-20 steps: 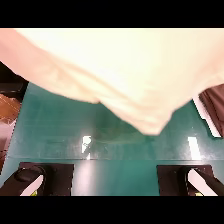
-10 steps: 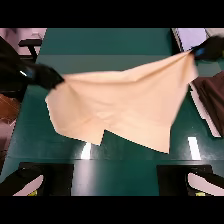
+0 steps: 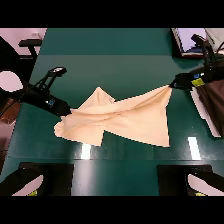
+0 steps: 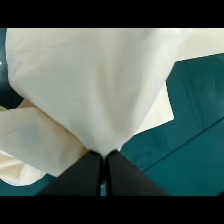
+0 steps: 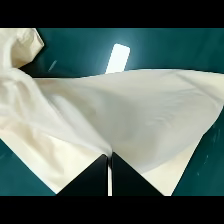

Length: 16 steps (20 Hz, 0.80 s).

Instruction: Fold the shirts.

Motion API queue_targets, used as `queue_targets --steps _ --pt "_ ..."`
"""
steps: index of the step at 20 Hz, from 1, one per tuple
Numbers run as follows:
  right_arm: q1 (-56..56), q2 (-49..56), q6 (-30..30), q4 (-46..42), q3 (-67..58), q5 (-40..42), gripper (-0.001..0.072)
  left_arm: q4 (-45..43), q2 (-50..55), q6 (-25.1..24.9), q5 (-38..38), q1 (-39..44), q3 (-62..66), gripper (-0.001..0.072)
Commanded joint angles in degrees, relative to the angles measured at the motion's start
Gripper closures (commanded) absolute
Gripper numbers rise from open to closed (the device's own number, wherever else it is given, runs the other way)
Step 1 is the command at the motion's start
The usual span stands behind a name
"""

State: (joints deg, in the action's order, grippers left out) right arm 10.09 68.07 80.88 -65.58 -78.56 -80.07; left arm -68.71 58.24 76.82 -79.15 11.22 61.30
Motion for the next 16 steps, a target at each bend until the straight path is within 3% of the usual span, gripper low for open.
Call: queue_targets --steps 1,2,4,7,8,9,10,11,13,16 --pt "-2.3 -2.0 0.1 -0.1 1.9 6.1 0.0701 -4.9 0.0 2.0 12.8 0.0 0.2 0.0681" --pt "-3.4 -1.9 0.1 0.1 0.5 8.6 0.0701 -8.0 0.1 5.6 19.4 0.0 1.4 0.0681" --pt "-4.7 -0.1 0.1 0.1 -4.0 11.2 0.07 -10.0 0.8 7.9 29.1 0.0 4.0 0.0681" --pt "-5.0 6.0 0.1 0.1 -11.7 11.2 0.0699 -9.8 3.2 8.4 33.6 0.0 5.8 0.068" --pt "-5.0 8.5 0.1 0.1 -13.9 10.9 0.0656 -10.0 4.2 8.5 34.4 0.0 5.8 0.0679" --pt "-5.0 10.8 0.1 0.2 -15.8 10.9 0.0458 -10.5 4.9 8.8 35.0 0.0 5.8 0.0623" --pt "-5.1 13.0 0.1 1.7 -17.7 10.0 0.034 -10.7 5.0 9.2 35.1 -0.4 5.8 0.0392" --pt "-5.9 14.8 0.1 4.0 -19.5 8.2 0.034 -10.7 5.0 11.1 34.3 -1.4 6.0 0.0266" --pt "-7.8 16.6 -0.2 8.8 -21.0 2.9 0.0341 -10.6 4.7 11.8 27.6 -5.7 7.5 0.0276" --pt "-10.7 13.9 -2.1 9.0 -16.0 -2.5 0.0342 -10.6 4.2 11.6 13.8 -14.5 7.0 0.0276"
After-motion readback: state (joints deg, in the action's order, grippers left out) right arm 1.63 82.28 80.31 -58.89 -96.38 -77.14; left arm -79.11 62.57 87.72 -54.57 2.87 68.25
